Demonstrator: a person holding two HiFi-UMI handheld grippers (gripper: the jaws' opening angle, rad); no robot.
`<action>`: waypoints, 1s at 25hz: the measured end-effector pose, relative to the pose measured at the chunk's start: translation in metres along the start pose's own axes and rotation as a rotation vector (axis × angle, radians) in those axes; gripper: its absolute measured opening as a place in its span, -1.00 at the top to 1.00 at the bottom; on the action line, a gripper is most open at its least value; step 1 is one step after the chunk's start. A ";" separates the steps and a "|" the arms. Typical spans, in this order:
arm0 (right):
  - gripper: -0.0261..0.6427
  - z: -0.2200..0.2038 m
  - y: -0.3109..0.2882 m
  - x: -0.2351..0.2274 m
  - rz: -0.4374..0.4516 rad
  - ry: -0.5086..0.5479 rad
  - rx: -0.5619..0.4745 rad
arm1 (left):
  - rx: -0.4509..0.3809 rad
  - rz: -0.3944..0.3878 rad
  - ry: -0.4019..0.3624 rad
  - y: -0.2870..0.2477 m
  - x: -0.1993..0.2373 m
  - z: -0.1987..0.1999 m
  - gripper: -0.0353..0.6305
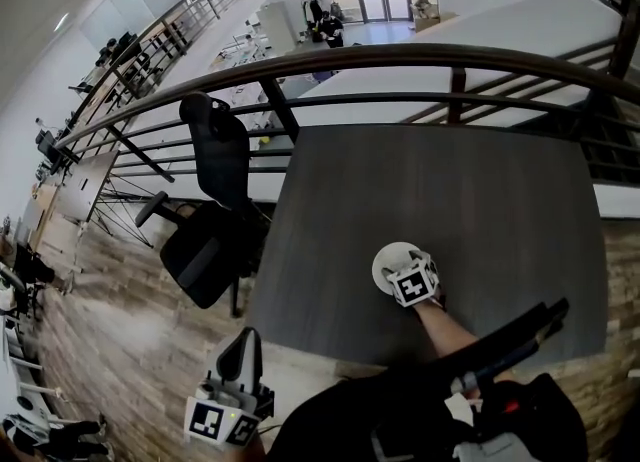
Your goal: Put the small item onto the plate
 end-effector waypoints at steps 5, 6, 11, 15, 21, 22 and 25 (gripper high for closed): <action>-0.03 0.012 0.016 -0.001 -0.049 -0.039 -0.076 | -0.009 -0.052 0.005 -0.001 0.008 -0.006 0.88; -0.03 0.014 0.021 0.000 -0.052 -0.054 -0.094 | -0.011 -0.063 0.004 0.000 0.008 -0.007 0.88; 0.22 0.020 0.069 0.011 -0.051 -0.126 -0.204 | -0.037 -0.115 0.004 0.022 0.001 -0.008 0.88; 0.61 0.032 0.103 0.021 -0.098 -0.118 -0.299 | -0.061 -0.159 0.010 0.035 0.006 -0.013 0.88; 0.82 0.046 0.162 0.045 -0.137 -0.166 -0.430 | -0.072 -0.243 0.010 0.053 0.010 -0.026 0.88; 0.87 0.045 0.172 0.048 -0.145 -0.183 -0.440 | -0.075 -0.262 0.012 0.056 0.009 -0.027 0.88; 0.91 0.047 0.201 0.060 -0.146 -0.228 -0.471 | -0.087 -0.316 0.021 0.062 0.009 -0.026 0.88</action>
Point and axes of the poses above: the fingertips, and each gripper's own axes: y backward along the fingers, x to its left, z out of its top, the point moved 3 cm from there along y, backward along the fingers, and after that the axes turned 13 degrees about -z, right-handed, at the moved point
